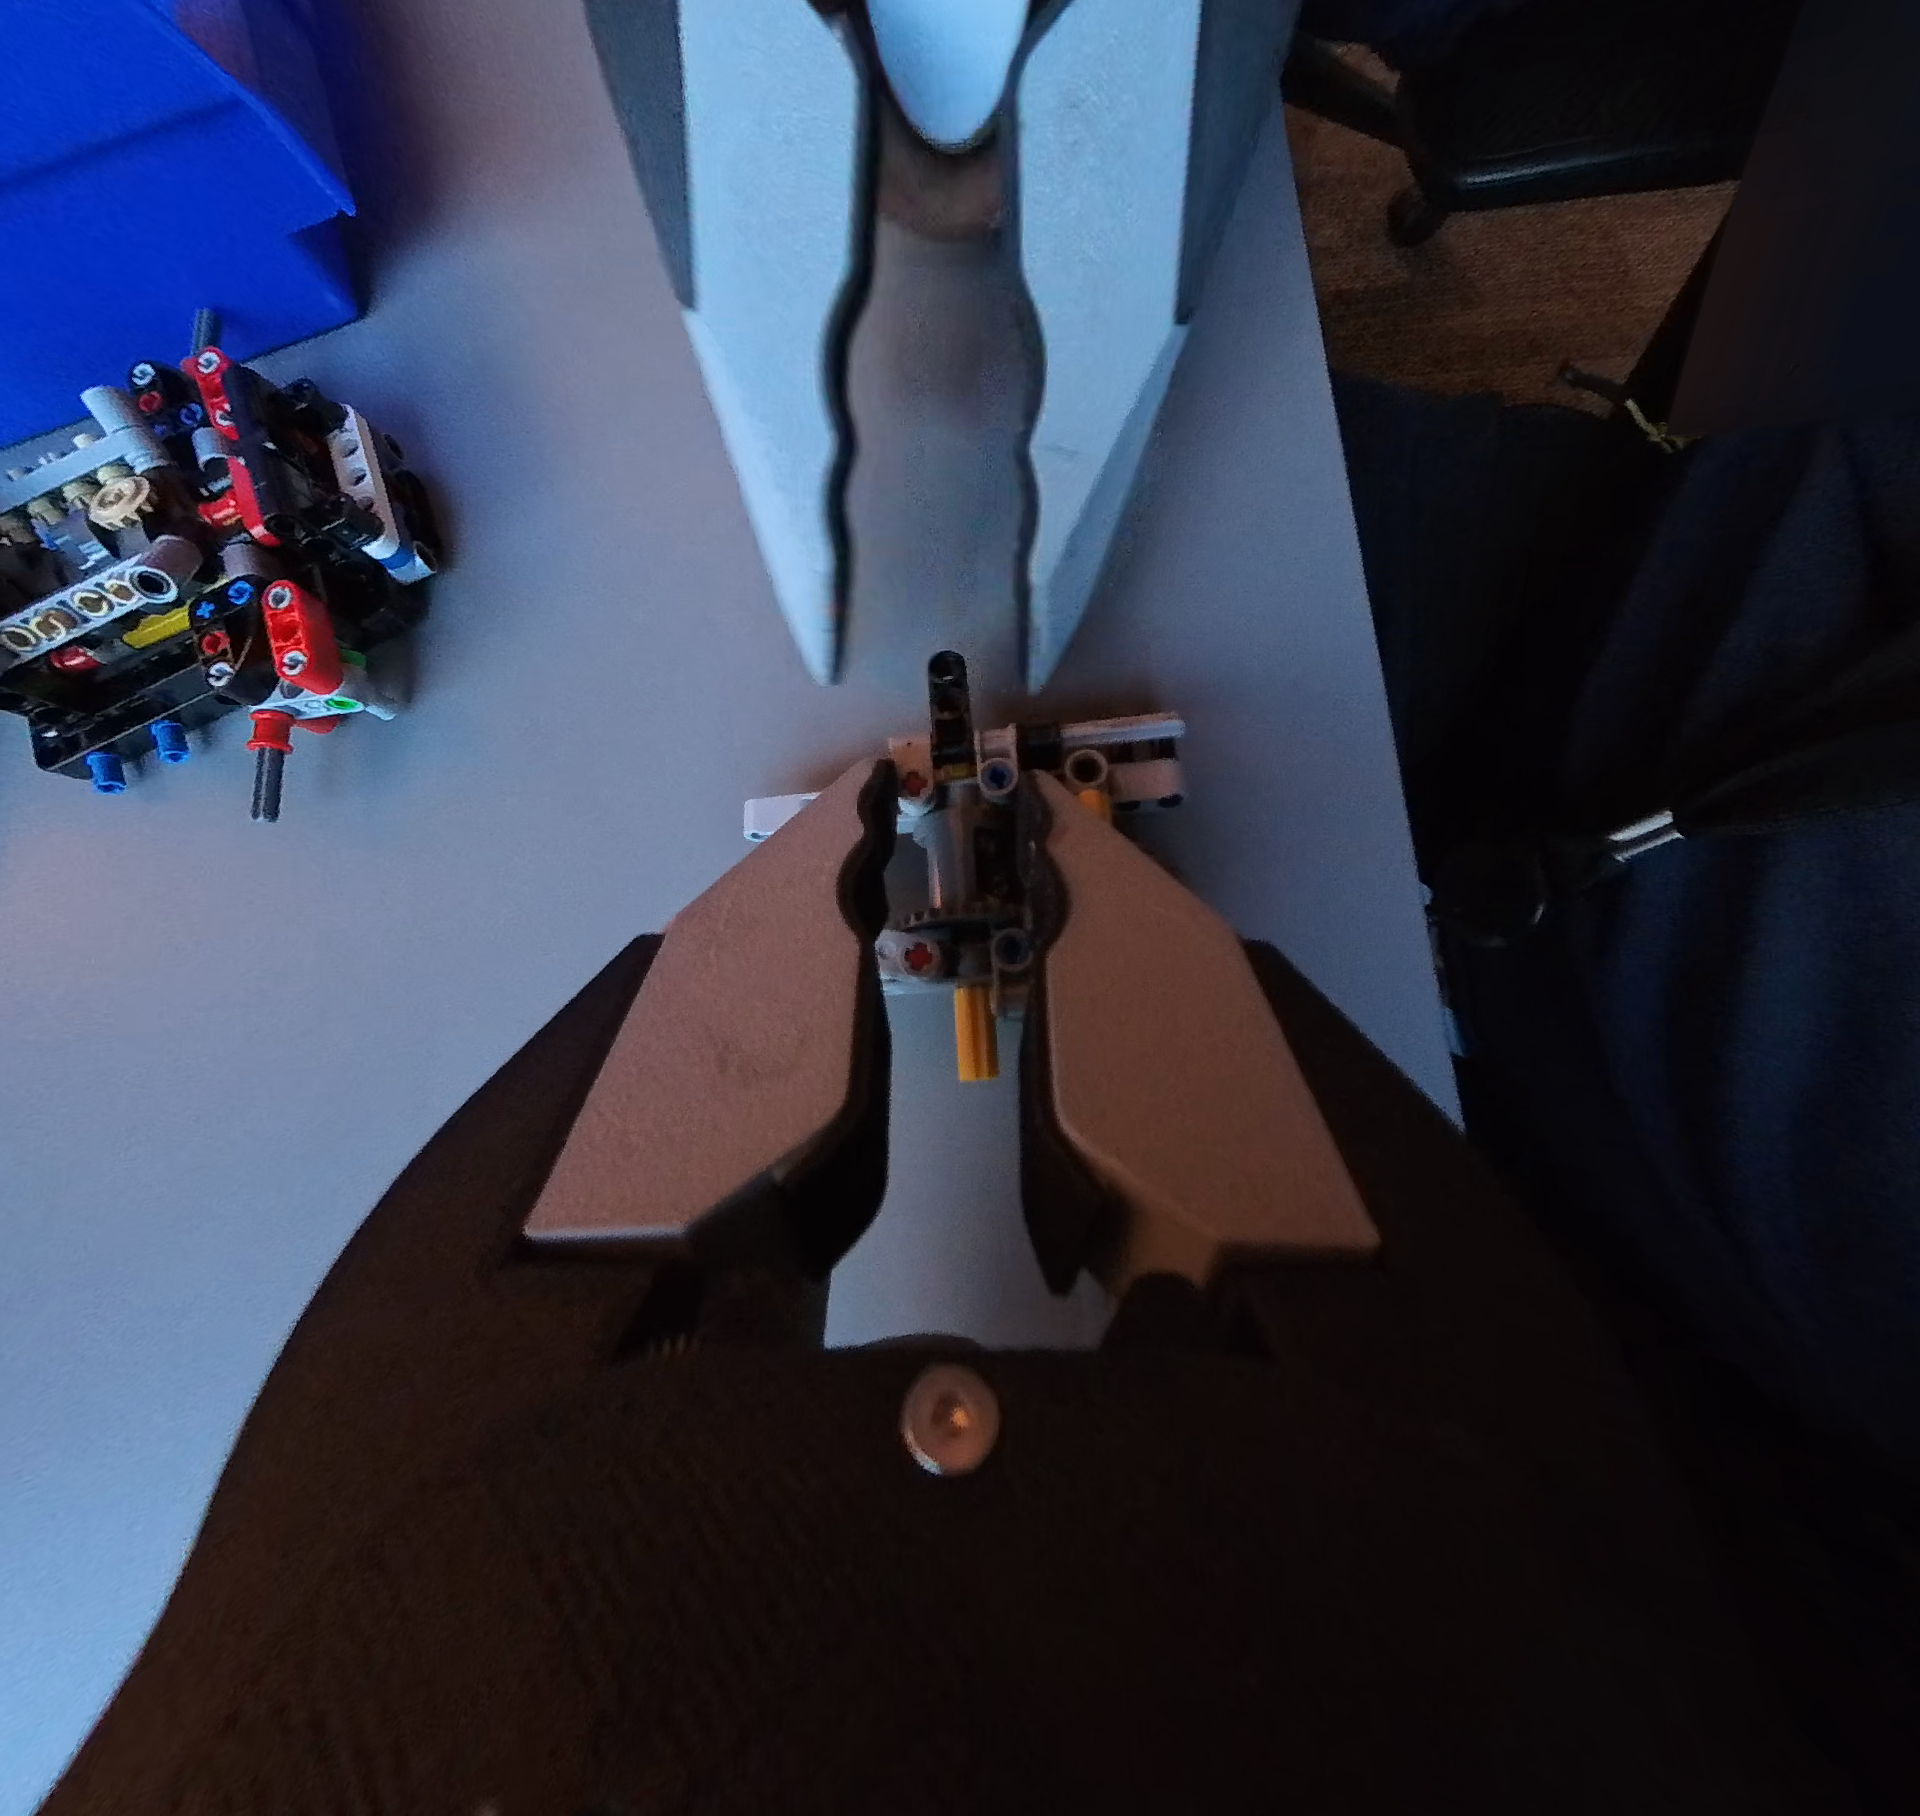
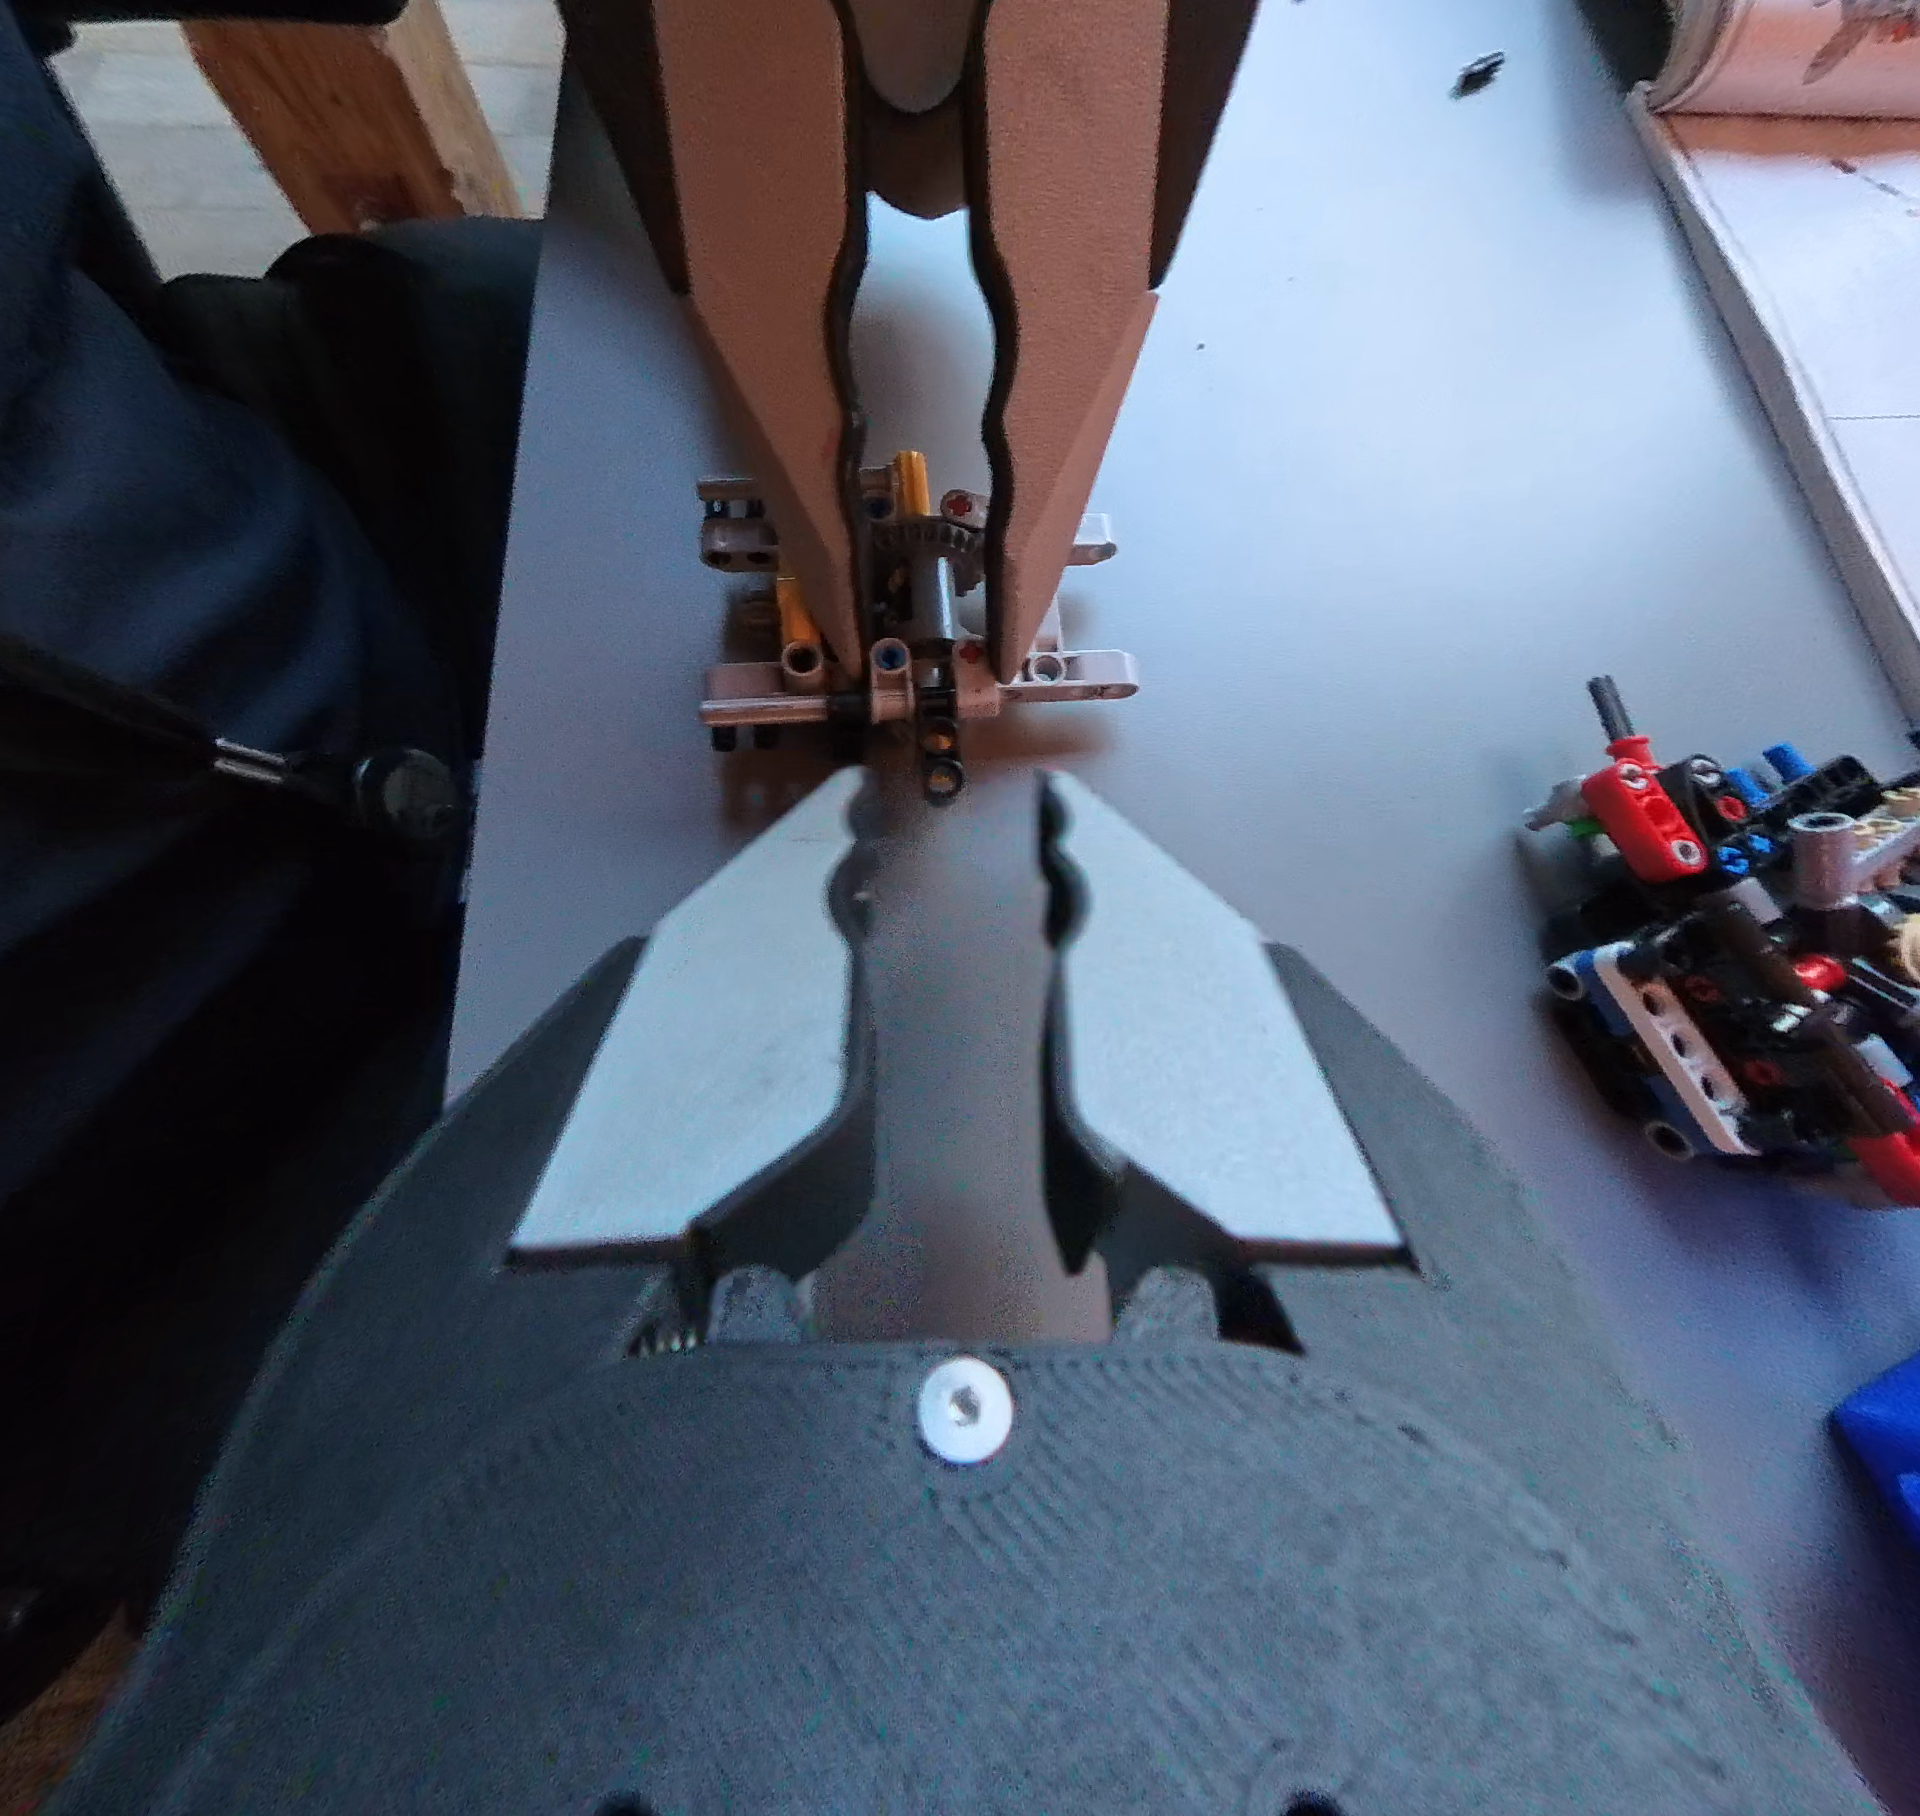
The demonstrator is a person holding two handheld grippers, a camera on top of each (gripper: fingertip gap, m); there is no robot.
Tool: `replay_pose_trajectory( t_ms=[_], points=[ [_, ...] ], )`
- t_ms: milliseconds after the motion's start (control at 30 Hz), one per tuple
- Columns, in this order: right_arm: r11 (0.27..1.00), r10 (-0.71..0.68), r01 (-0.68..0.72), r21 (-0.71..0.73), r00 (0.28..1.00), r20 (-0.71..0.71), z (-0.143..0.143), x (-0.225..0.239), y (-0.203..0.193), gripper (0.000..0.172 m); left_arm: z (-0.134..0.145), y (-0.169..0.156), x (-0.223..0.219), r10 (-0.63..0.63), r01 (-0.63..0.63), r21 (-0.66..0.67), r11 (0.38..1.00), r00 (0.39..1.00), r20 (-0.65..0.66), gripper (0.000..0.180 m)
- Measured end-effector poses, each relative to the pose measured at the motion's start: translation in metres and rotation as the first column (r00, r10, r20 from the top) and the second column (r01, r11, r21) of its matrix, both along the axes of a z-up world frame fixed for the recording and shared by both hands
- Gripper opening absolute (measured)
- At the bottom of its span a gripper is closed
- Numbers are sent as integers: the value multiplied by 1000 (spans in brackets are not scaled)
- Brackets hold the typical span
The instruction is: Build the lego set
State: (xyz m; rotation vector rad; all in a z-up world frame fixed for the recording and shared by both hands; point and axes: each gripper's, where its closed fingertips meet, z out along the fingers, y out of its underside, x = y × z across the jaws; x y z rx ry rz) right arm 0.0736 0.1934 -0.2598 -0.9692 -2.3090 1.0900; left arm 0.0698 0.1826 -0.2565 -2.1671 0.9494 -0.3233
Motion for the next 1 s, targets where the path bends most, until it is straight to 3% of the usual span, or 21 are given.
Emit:
replay_pose_trajectory(
  t_ms=[67,333,1000],
  points=[
    [1000,-19,19,0,1000,-14,2,-2,2,49,0,0,0,2,-2,2,1000,1000,4,21],
    [994,47,-43,-103,998,30,7,9,-16,58,0,3,-2,18,-18,11,1000,1000,17,21],
    [998,28,-25,-54,999,44,-1,1,-18,58,0,5,0,25,-27,30,999,998,54,21]
  ],
)
